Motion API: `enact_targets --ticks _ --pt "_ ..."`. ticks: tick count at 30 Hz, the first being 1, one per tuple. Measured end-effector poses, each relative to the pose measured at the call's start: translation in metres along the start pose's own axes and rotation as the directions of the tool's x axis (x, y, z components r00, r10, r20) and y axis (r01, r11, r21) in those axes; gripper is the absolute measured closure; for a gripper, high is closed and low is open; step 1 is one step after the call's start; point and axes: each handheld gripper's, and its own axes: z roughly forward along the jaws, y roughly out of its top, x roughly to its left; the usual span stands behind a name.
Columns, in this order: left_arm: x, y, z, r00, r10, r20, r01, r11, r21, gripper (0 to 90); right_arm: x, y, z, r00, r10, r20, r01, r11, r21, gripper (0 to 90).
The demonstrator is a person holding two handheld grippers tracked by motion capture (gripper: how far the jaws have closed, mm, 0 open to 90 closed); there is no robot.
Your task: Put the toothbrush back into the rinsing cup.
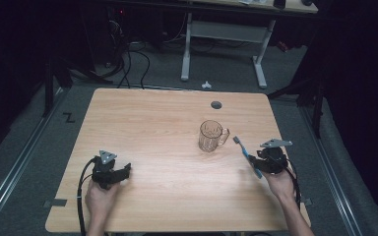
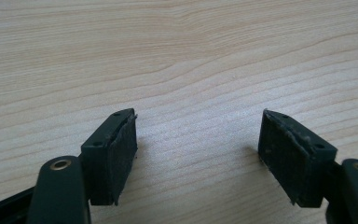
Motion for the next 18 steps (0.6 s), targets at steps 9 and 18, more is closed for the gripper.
enact_targets --ticks 9,18 --pt "0.000 0.000 0.000 1.0000 -0.001 0.000 0.001 1.0000 0.000 28.5 -0.005 0.010 0.002 0.9999 -0.010 0.011 0.010 1.000 0.020 57.5" --pt "0.000 0.000 0.000 1.0000 -0.001 0.001 0.001 1.0000 0.000 28.5 -0.011 0.024 0.001 0.9993 -0.026 0.026 0.025 0.999 0.042 57.8"
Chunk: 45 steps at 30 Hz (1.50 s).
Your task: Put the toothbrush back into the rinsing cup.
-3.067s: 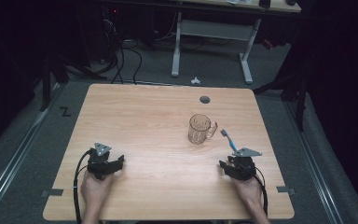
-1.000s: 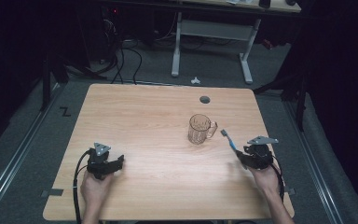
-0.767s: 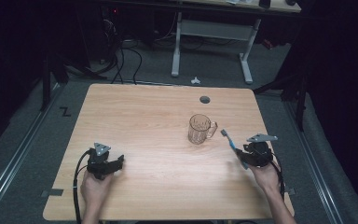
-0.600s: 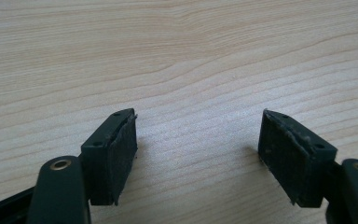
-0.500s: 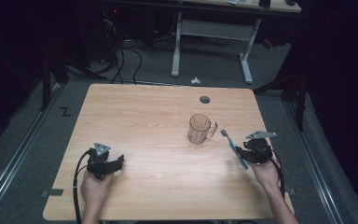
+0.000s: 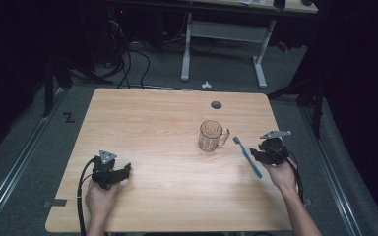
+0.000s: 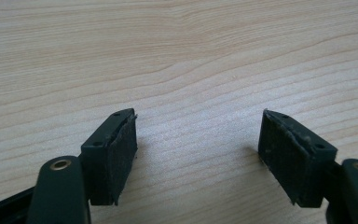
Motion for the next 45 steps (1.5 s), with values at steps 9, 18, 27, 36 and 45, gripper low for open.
enact_targets --ticks 9,18,27,36,45 --pt "0.000 0.000 0.000 1.0000 -0.001 0.000 0.001 1.0000 0.000 28.5 -0.002 0.019 0.010 0.9989 -0.038 -0.029 0.040 0.996 0.081 58.0" --pt "0.000 0.000 0.000 1.0000 -0.003 0.000 0.003 1.0000 -0.001 28.4 0.002 0.036 0.021 0.9965 -0.078 -0.031 0.081 0.986 0.146 58.2" --pt "0.000 0.000 0.000 1.0000 0.006 -0.006 -0.006 1.0000 0.003 28.3 0.001 0.045 0.039 0.9960 -0.084 -0.032 0.089 0.970 0.226 58.2" --pt "-0.001 0.000 0.000 0.9999 0.012 -0.011 -0.012 0.9999 0.005 28.1 0.005 0.049 0.052 0.9933 -0.112 -0.030 0.115 0.947 0.299 58.4" --pt "-0.001 0.000 0.000 0.9999 0.012 -0.011 -0.012 0.9999 0.005 28.1 0.010 0.054 0.067 0.9924 -0.112 -0.051 0.123 0.916 0.383 58.4"
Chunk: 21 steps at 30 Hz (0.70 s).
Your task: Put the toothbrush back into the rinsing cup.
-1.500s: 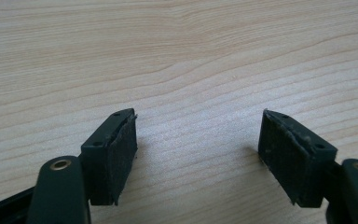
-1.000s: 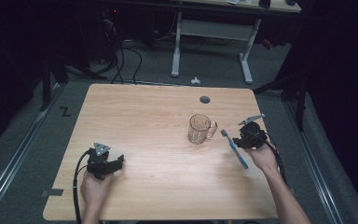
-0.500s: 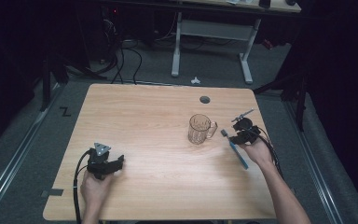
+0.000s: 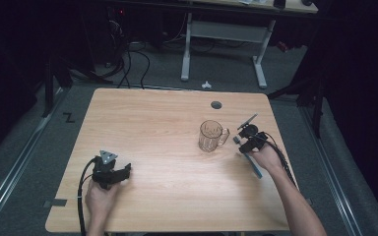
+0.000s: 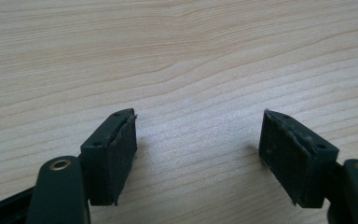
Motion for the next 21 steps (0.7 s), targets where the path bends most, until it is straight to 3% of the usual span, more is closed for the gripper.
enact_targets --ticks 11,21 --pt "0.000 0.000 0.000 1.0000 0.000 0.000 0.000 1.0000 0.000 28.0 -0.005 0.003 0.007 0.9993 0.019 -0.033 -0.017 0.999 0.048 59.5" --pt "0.000 0.000 0.000 1.0000 0.000 0.000 0.000 1.0000 0.000 27.9 -0.009 0.006 0.012 0.9977 0.036 -0.058 -0.031 0.996 0.083 67.6"
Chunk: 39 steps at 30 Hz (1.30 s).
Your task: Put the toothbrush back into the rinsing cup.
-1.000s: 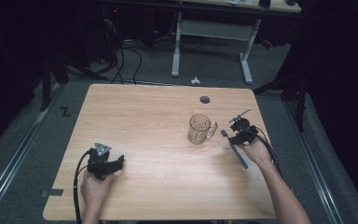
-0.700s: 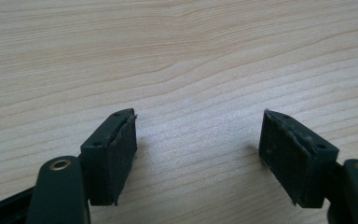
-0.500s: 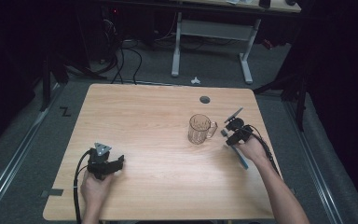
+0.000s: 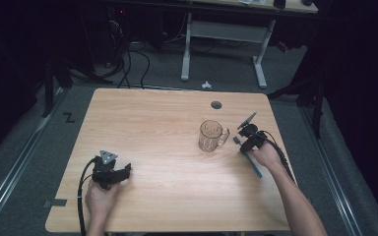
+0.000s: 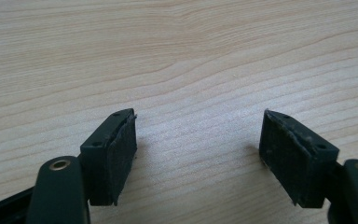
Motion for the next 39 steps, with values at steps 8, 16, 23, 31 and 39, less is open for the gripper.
enact_targets --ticks 8,16,23,31,39 --pt "0.0000 0.0000 0.0000 1.0000 0.000 0.000 0.000 1.0000 0.000 27.9 0.0001 0.0039 0.0023 1.0000 -0.002 -0.010 0.002 1.000 0.020 72.9" --pt "0.0001 0.0000 -0.0001 1.0000 0.000 0.001 0.000 1.0000 0.000 27.8 -0.0019 0.0038 0.0023 0.9997 0.010 -0.022 -0.010 1.000 0.028 74.0" --pt "0.0001 0.0000 -0.0001 1.0000 0.001 0.001 -0.001 1.0000 0.000 27.7 -0.0027 0.0036 0.0024 0.9994 0.012 -0.033 -0.011 1.000 0.029 77.4" --pt "0.0001 0.0000 -0.0001 1.0000 0.000 0.001 0.000 1.0000 0.000 27.7 -0.0021 0.0034 0.0023 0.9992 0.013 -0.037 -0.012 1.000 0.029 79.0" --pt "0.0000 0.0000 0.0000 1.0000 0.001 0.001 -0.001 1.0000 0.000 27.7 -0.0025 0.0023 0.0021 0.9991 0.004 -0.043 -0.003 1.000 0.023 79.2"
